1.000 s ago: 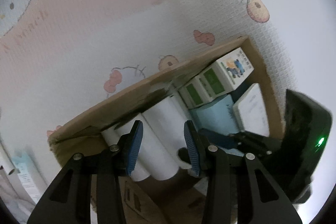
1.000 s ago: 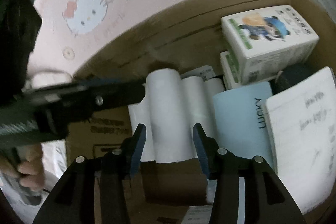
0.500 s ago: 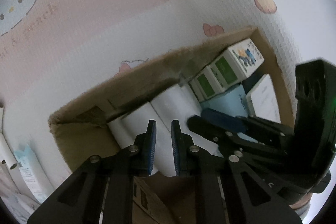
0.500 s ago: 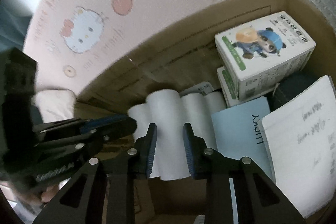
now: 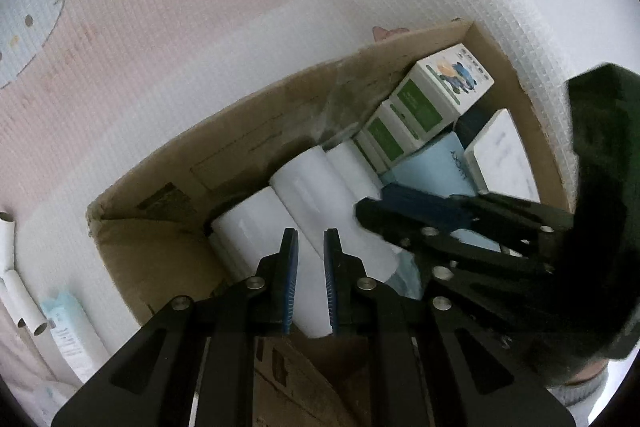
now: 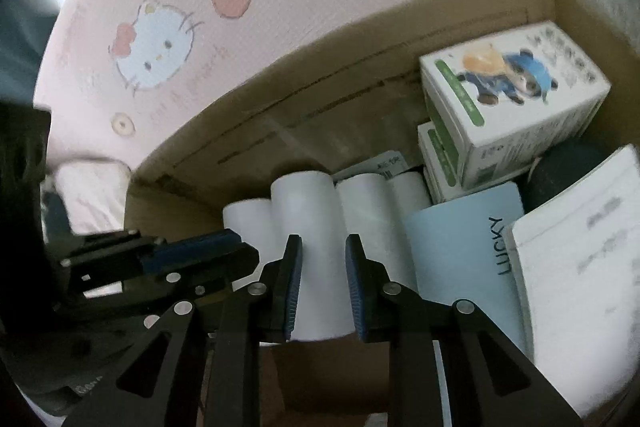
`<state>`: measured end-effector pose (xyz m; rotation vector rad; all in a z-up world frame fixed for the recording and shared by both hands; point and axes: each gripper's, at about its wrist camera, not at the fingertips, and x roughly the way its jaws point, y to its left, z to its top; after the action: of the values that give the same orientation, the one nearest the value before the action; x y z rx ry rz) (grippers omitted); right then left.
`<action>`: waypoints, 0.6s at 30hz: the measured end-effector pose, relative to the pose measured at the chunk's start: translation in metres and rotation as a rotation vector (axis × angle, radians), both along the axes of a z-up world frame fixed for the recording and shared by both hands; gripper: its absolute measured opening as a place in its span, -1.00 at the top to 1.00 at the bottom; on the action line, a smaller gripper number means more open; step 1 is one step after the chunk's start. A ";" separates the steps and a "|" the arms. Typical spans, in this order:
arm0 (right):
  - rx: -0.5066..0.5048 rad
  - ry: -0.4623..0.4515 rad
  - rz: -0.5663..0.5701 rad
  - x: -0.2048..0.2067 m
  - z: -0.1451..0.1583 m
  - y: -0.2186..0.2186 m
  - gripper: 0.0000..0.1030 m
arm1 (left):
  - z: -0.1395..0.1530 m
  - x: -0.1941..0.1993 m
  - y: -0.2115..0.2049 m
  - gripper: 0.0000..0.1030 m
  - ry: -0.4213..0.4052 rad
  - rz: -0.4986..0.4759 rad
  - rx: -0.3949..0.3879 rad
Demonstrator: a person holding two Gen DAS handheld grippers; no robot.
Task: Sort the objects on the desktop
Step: 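Withdraw both grippers up and away from the box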
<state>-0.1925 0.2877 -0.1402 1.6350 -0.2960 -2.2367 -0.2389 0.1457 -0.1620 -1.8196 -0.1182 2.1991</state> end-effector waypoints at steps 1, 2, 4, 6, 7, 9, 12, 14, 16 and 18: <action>0.016 0.020 0.003 0.002 0.006 -0.004 0.63 | 0.002 0.001 0.000 0.70 0.009 -0.005 -0.007; 0.033 0.039 0.002 0.004 0.012 -0.007 0.62 | 0.005 0.001 0.000 0.69 0.021 -0.010 -0.009; 0.039 0.065 -0.003 0.013 0.022 -0.005 0.62 | 0.006 0.004 0.001 0.65 0.044 -0.015 -0.007; 0.032 0.095 -0.006 0.023 0.031 -0.006 0.62 | 0.011 0.006 0.000 0.60 0.063 -0.006 0.001; 0.037 0.109 -0.015 0.028 0.036 -0.006 0.62 | 0.013 0.008 0.000 0.55 0.070 -0.002 0.009; 0.051 0.124 -0.024 0.034 0.040 -0.007 0.62 | 0.016 0.015 0.001 0.45 0.099 0.007 0.039; 0.052 0.133 -0.051 0.046 0.046 -0.004 0.62 | 0.022 0.030 0.000 0.18 0.157 0.021 0.066; 0.031 0.139 -0.070 0.056 0.051 0.002 0.62 | 0.026 0.035 -0.002 0.11 0.192 0.021 0.109; 0.029 0.154 -0.089 0.066 0.057 0.005 0.62 | 0.031 0.039 -0.005 0.06 0.221 0.025 0.149; 0.038 0.166 -0.099 0.077 0.063 0.004 0.62 | 0.039 0.046 -0.005 0.01 0.258 0.028 0.176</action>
<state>-0.1152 0.2915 -0.0774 1.4702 -0.2985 -2.4488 -0.1924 0.1409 -0.1230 -1.4388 -0.2752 2.3380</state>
